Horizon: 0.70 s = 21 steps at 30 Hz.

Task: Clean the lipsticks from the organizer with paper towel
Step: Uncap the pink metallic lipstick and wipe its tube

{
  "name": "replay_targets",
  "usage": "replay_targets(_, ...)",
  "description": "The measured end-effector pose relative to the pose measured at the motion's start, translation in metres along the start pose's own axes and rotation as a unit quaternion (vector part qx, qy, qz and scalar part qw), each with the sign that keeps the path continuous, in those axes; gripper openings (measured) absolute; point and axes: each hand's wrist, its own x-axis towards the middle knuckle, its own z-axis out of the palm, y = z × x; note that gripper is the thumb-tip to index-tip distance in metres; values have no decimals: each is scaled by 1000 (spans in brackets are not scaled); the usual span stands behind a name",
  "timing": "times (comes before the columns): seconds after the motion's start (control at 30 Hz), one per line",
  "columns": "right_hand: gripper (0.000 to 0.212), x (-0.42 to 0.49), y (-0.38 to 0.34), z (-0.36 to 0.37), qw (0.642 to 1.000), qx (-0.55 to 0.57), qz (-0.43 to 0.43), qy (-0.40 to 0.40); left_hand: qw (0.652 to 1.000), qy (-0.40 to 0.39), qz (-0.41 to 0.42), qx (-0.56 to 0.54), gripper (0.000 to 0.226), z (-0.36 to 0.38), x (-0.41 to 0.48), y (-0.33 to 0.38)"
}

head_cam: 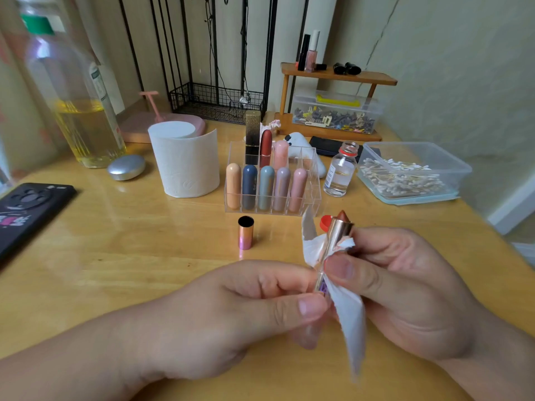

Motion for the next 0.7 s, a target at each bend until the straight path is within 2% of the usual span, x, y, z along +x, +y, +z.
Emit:
replay_targets(0.07,28,0,1,-1,1000,2,9,5,1000,17,9,-5,14,5,2,0)
replay_targets(0.13,35,0,2,-1,1000,-17,3,19,996,82,24,-4,6,9,3,-6)
replay_targets(0.2,35,0,4,0,998,-52,-11,31,988,154,32,3,18,10,2,-12)
replay_targets(0.23,35,0,4,0,998,-62,-12,31,986,162,27,0,21,8,1,-13)
replay_targets(0.27,34,0,4,1,998,-59,-9,25,989,145,23,-10,19,7,1,-12)
replay_targets(0.33,28,-1,3,2,1000,-20,5,1,997,56,4,-46,8,5,2,-6)
replay_targets(0.4,25,-1,1,0,1000,0,21,-11,996,4,-26,-90,23,2,1,-2)
replay_targets(0.47,26,-1,-1,-3,999,4,31,-23,996,-5,-29,-87,29,2,0,1)
replay_targets(0.57,28,1,1,-5,1000,-11,23,-16,997,79,10,-22,9,7,2,2)
replay_targets(0.63,29,1,3,-5,999,-39,11,8,988,152,13,1,14,10,1,-1)
replay_targets(0.7,29,0,3,-3,999,-50,7,7,987,163,-1,3,19,7,0,-3)
